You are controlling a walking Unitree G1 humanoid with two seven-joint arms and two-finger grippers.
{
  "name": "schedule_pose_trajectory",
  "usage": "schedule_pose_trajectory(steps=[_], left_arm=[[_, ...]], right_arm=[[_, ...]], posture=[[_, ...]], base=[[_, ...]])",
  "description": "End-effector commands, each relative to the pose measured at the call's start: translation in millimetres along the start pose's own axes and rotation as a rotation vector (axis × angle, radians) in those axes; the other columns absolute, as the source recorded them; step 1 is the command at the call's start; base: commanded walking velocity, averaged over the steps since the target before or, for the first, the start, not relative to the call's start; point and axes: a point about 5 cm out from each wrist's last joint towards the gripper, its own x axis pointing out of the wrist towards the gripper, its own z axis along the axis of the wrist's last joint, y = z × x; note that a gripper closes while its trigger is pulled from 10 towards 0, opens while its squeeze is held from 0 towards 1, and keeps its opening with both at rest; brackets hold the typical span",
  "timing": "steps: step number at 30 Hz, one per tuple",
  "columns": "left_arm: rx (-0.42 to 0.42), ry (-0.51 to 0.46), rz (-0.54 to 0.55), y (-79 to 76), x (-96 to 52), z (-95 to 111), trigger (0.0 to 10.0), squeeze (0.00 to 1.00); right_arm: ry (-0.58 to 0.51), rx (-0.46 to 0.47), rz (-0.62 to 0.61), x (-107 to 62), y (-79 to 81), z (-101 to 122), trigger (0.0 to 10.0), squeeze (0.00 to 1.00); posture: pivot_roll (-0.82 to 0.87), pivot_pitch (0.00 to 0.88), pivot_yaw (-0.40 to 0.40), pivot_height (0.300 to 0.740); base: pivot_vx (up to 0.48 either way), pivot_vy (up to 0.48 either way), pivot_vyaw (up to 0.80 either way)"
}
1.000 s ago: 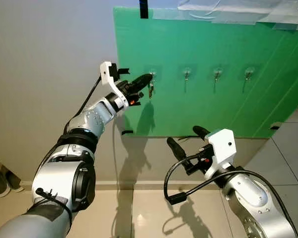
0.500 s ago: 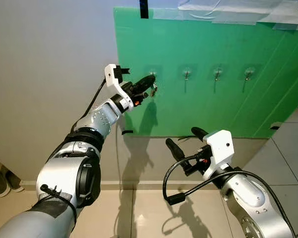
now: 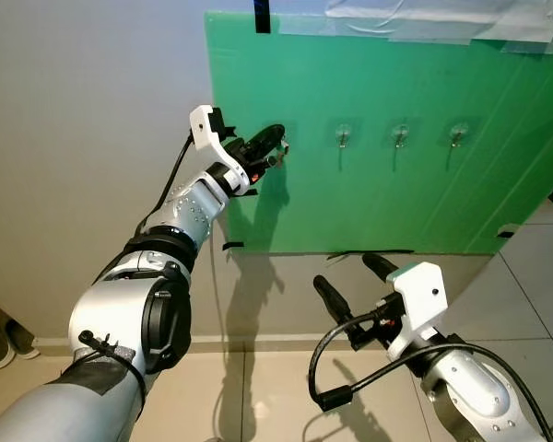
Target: Hang keys on a hook
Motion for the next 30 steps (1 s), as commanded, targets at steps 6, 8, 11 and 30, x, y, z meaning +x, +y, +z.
schedule_pose_trajectory(steps=[6,8,11,30], left_arm=[[-0.032,-0.036,0.057,2.5,0.8,6,10.0,0.0],[-0.042,-0.038,0.067,3.5,0.3,4,10.0,0.0],[-0.048,-0.041,0.094,6.9,-1.7,3,10.0,0.0],[-0.192,-0.154,0.245,31.8,-21.1,7,10.0,0.0]], right_arm=[[0.005,-0.01,-0.005,-7.5,4.0,6,10.0,0.0],[0.009,-0.01,-0.004,-8.7,4.6,6,10.0,0.0],[0.013,-0.009,-0.005,-10.6,5.2,7,10.0,0.0],[0.044,0.009,0.007,-11.5,6.1,5,10.0,0.0]], posture=[[-0.31,0.069,0.038,0.74],[-0.31,0.071,0.038,0.74],[-0.32,0.078,0.039,0.74],[-0.3,0.073,0.031,0.74]], base=[[0.0,0.0,0.0],[0.0,0.0,0.0],[0.0,0.0,0.0],[0.0,0.0,0.0]])
